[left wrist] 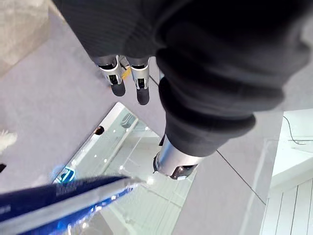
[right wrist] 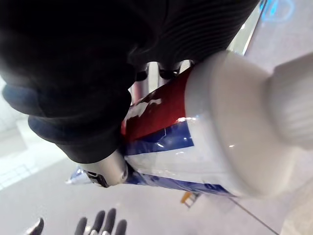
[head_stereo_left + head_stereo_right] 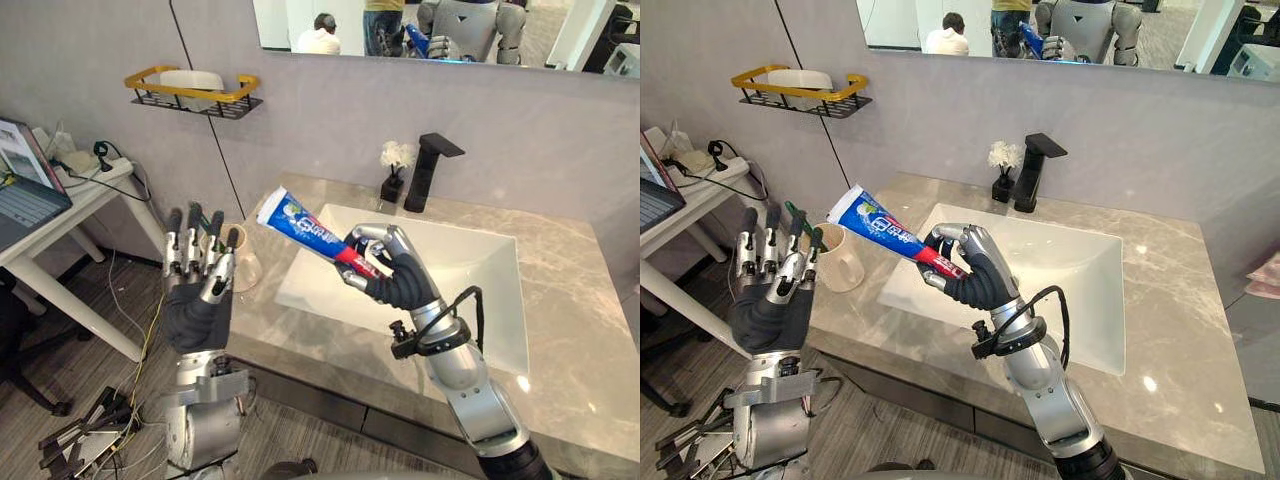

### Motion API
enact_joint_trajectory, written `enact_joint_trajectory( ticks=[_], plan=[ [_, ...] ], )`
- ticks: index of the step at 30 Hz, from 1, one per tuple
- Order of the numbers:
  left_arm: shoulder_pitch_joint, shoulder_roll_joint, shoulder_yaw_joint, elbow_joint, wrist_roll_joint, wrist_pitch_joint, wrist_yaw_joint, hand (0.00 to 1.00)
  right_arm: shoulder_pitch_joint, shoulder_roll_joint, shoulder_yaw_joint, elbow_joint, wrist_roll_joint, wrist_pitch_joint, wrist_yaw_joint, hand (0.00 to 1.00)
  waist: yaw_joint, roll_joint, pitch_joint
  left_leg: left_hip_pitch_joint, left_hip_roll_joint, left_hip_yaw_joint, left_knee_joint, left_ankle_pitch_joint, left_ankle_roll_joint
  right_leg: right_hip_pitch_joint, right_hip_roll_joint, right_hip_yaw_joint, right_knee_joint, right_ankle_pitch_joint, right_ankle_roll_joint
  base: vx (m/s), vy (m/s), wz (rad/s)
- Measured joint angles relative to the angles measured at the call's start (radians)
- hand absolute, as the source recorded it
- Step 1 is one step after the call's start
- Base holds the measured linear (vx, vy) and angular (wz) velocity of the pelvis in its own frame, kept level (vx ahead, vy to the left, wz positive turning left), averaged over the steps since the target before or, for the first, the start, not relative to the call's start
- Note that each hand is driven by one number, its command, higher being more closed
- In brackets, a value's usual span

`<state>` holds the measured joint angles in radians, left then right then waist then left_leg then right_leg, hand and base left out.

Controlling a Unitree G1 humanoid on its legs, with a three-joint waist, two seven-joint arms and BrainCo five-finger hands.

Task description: Organize washtable

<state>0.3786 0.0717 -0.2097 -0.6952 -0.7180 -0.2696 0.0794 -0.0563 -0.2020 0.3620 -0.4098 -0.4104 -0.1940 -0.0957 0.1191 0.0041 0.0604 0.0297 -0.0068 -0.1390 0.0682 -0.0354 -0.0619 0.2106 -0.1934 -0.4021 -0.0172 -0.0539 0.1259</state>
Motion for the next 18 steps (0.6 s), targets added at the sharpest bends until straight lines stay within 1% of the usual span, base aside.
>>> enact_joint_trajectory(
  ticks=[5, 9, 13, 16, 18],
  plan=[
    [-0.044, 0.057, -0.084, 0.026, -0.037, 0.0, -0.007, 0.0, -0.035, -0.003, 0.043, 0.04, -0.015, 0.006, -0.018, 1.0, -0.004, 0.0, 0.0, 0.003, 0.001, 0.002, -0.003, 0.002, 0.001, 0.0, 0.0, 0.003, 0.001, 0.0, 0.0, 0.0, 0.0, 0.0],
    [-0.094, 0.08, -0.155, 0.049, -0.07, 0.0, -0.008, 0.0, -0.058, -0.005, 0.085, 0.047, -0.025, 0.006, -0.019, 1.0, -0.004, -0.005, -0.003, 0.017, 0.002, 0.003, -0.033, 0.017, 0.0, -0.001, 0.0, 0.004, 0.001, 0.0, 0.0, 0.0, 0.0, 0.0],
    [-0.131, 0.082, -0.183, 0.071, -0.098, -0.007, -0.007, 0.0, -0.072, -0.006, 0.091, 0.064, -0.033, 0.006, -0.037, 1.0, -0.007, -0.007, -0.004, 0.019, 0.003, 0.006, -0.033, 0.017, 0.0, -0.001, 0.0, 0.007, 0.001, 0.0, 0.0, 0.0, 0.0, 0.0],
    [-0.143, 0.085, -0.195, 0.093, -0.105, -0.019, 0.011, 0.0, -0.077, -0.012, 0.105, 0.083, -0.033, 0.008, -0.044, 1.0, -0.02, -0.009, -0.005, 0.02, 0.003, 0.007, -0.034, 0.017, 0.0, -0.001, 0.0, 0.008, 0.002, 0.0, 0.0, 0.0, 0.0, 0.0],
    [-0.159, 0.093, -0.212, 0.108, -0.105, -0.027, 0.016, 0.0, -0.078, -0.025, 0.123, 0.085, -0.032, 0.008, -0.058, 1.0, -0.023, -0.009, -0.005, 0.02, 0.003, 0.007, -0.034, 0.018, 0.0, -0.001, 0.0, 0.009, 0.003, 0.0, 0.0, 0.0, 0.0, 0.0]
  ],
)
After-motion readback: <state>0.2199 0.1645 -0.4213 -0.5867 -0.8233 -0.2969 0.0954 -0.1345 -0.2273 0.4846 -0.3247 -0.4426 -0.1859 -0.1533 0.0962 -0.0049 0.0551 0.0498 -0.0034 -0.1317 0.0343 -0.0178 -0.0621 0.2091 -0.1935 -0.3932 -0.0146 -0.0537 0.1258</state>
